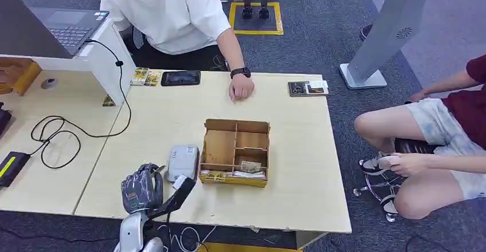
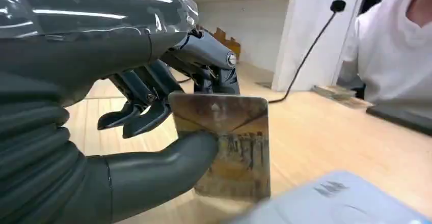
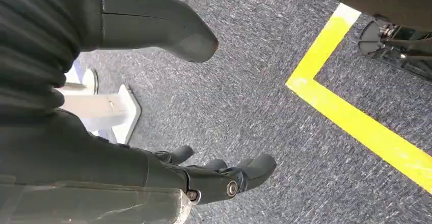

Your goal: Pass the card to the sensor for recognition and then transmit it.

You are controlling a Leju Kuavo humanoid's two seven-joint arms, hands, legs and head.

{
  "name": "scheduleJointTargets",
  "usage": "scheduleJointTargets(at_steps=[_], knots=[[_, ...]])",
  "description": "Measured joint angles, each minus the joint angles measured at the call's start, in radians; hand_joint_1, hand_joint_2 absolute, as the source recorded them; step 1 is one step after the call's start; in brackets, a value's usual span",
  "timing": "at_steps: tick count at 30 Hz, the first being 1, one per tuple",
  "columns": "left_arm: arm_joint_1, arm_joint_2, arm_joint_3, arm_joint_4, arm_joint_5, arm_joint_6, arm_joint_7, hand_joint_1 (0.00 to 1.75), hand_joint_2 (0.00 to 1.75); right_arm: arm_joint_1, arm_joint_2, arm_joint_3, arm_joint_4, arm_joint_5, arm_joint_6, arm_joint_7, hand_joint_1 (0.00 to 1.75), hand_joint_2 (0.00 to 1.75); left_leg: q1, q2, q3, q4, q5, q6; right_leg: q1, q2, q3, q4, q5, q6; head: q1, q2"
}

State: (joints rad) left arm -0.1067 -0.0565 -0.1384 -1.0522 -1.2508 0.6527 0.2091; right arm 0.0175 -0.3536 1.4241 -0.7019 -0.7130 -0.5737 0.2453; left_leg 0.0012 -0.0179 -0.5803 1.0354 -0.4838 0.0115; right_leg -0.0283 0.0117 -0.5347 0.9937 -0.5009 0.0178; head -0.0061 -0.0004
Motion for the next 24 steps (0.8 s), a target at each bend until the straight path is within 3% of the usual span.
scheduleJointTargets(at_steps=[13, 24], knots=[[-0.003, 0.023, -0.091, 0.035, -0.002, -0.026, 0.019, 1.75, 1.75, -0.006, -0.002, 0.016, 0.000, -0.012, -0.006, -0.005, 0.00, 1.75, 0.000, 0.000, 0.001, 0.000, 0.000, 0.000, 0.000, 0.000, 0.001, 0.000, 0.000, 0.000, 0.000, 0.000], [-0.003, 0.035, -0.118, 0.035, 0.010, -0.013, 0.032, 1.75, 1.75, -0.007, -0.003, 0.024, 0.000, -0.017, -0.013, -0.004, 0.00, 1.75, 0.000, 0.000, 0.001, 0.000, 0.000, 0.000, 0.000, 0.000, 0.001, 0.000, 0.000, 0.000, 0.000, 0.000]])
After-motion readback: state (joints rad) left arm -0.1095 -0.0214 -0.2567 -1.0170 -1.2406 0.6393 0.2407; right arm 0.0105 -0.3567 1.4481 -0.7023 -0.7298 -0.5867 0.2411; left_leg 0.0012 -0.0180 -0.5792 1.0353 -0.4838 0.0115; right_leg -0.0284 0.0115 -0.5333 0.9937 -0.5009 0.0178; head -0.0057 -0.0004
